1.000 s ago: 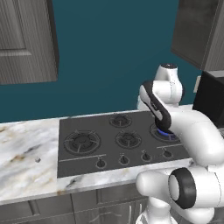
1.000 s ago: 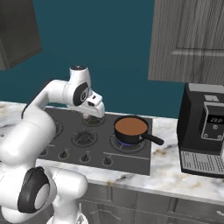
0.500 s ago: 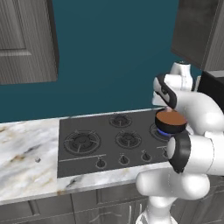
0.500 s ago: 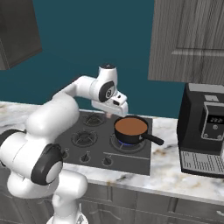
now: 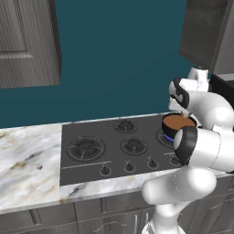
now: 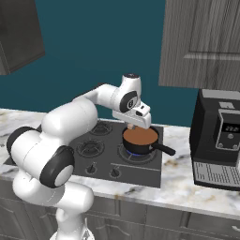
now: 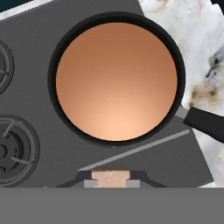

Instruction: Pick up the sugar cube(s) and place them in the saucepan with hot chocolate.

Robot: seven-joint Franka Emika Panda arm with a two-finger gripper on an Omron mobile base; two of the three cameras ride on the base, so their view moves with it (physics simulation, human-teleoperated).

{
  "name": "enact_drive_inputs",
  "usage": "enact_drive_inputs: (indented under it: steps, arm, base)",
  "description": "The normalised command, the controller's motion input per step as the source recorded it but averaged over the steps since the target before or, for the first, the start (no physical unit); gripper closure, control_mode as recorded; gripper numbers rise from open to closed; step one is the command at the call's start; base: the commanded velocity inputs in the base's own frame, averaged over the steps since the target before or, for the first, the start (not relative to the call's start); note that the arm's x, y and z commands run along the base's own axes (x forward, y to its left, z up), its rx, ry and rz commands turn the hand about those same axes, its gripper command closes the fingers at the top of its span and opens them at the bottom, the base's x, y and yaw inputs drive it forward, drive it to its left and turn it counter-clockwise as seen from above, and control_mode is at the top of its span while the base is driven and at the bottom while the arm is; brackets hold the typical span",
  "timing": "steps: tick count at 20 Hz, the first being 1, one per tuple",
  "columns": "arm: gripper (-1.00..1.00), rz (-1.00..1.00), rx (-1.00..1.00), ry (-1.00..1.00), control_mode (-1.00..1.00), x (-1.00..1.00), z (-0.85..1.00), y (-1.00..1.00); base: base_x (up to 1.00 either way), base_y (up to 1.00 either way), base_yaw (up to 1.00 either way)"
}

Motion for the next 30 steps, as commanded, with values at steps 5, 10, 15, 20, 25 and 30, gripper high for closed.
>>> enact_drive_inputs:
  steps: [5,10,15,20,25,30]
  arm:
    - [1.0,0.0,0.0,0.0,-1.0,0.01,-0.09,0.0]
    - [1.0,0.0,0.0,0.0,-1.0,0.05,-0.06,0.0]
    - [1.0,0.0,0.0,0.0,-1.0,0.13,-0.08,0.0]
    - [1.0,0.02,0.0,0.0,-1.0,0.15,-0.08,0.0]
    - [1.0,0.01,0.0,0.0,-1.0,0.32,-0.01,-0.05]
    - [1.0,0.06,0.0,0.0,-1.0,0.44,0.0,-0.09]
  base:
    - [0.0,0.0,0.0]
    - [0.0,0.0,0.0]
    - [0.0,0.0,0.0]
    - [0.0,0.0,0.0]
    - [0.0,0.0,0.0]
    - [0.0,0.0,0.0]
